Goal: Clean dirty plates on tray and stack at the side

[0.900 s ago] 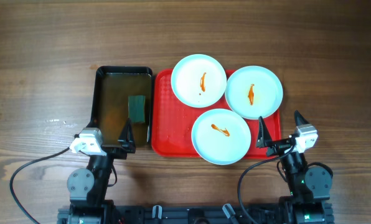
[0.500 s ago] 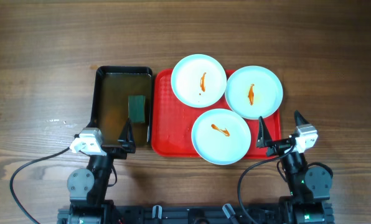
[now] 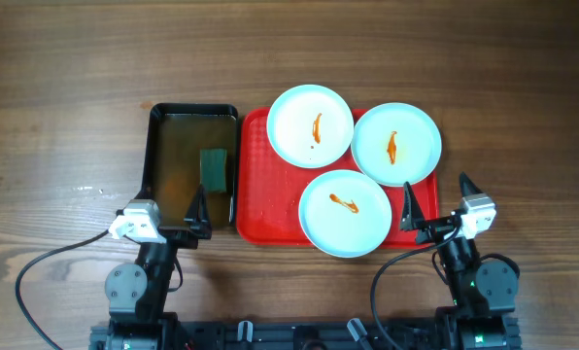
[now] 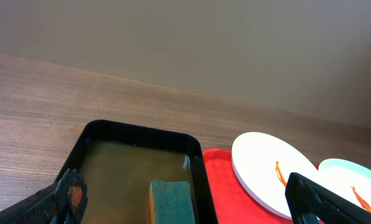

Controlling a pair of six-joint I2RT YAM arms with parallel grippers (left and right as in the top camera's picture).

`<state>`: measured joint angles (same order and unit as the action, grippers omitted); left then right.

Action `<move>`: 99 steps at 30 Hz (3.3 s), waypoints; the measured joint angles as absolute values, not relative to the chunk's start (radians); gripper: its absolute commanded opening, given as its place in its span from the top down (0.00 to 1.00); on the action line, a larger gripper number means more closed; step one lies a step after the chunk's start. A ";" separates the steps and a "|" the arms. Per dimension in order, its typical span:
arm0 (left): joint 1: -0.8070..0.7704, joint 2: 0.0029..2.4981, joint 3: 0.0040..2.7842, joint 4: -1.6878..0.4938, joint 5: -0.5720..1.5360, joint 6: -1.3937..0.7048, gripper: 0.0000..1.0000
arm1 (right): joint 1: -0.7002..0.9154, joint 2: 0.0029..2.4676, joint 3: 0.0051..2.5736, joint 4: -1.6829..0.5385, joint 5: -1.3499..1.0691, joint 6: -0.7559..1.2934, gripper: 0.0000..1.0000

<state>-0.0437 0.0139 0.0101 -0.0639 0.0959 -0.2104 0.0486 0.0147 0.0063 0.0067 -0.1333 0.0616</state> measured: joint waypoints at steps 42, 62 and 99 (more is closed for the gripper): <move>-0.044 1.129 0.815 -0.537 0.125 -0.294 0.00 | 0.049 1.273 0.788 -0.701 -0.315 0.216 0.25; -0.151 1.535 0.818 -0.400 0.112 -0.295 0.15 | 0.050 1.588 0.788 -0.695 -0.329 0.269 0.92; -0.155 1.658 0.827 -0.380 0.065 -0.298 0.96 | 0.133 1.588 0.788 -0.650 -0.333 0.336 0.93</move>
